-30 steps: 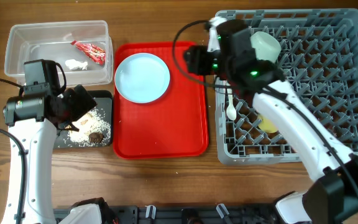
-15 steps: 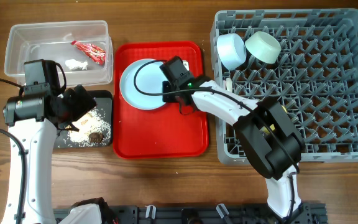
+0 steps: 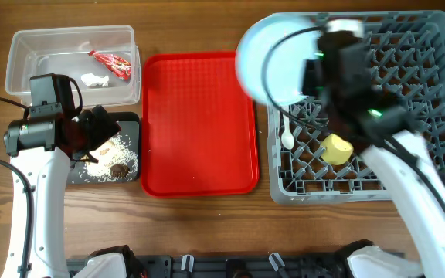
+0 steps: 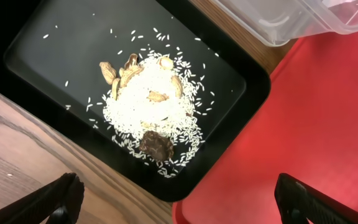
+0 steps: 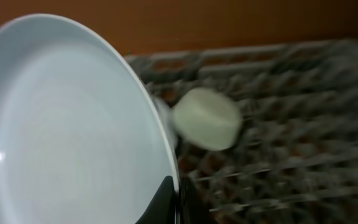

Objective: Sort waste into correct bins and load items into the dishwasher rack

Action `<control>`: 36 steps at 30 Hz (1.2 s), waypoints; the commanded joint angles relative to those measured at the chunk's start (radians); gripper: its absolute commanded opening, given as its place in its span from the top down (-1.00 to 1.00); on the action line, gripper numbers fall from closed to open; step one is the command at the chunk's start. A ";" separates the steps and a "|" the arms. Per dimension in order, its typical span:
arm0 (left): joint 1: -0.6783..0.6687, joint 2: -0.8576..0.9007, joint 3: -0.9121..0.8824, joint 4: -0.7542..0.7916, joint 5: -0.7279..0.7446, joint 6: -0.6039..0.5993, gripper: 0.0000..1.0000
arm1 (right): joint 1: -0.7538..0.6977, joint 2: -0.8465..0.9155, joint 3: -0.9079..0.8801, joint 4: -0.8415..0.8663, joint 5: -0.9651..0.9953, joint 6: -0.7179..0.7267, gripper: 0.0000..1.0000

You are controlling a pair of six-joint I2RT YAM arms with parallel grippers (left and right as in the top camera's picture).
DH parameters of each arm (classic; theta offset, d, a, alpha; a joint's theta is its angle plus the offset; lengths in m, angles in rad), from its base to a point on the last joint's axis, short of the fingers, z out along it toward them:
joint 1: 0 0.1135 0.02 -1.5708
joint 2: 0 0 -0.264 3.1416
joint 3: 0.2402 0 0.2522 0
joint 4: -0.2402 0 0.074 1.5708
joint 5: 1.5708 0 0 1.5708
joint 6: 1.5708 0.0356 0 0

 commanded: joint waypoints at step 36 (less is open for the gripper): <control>-0.256 -0.018 0.002 0.014 0.144 0.241 -1.00 | -0.174 -0.069 -0.007 -0.287 -0.503 -0.005 -0.99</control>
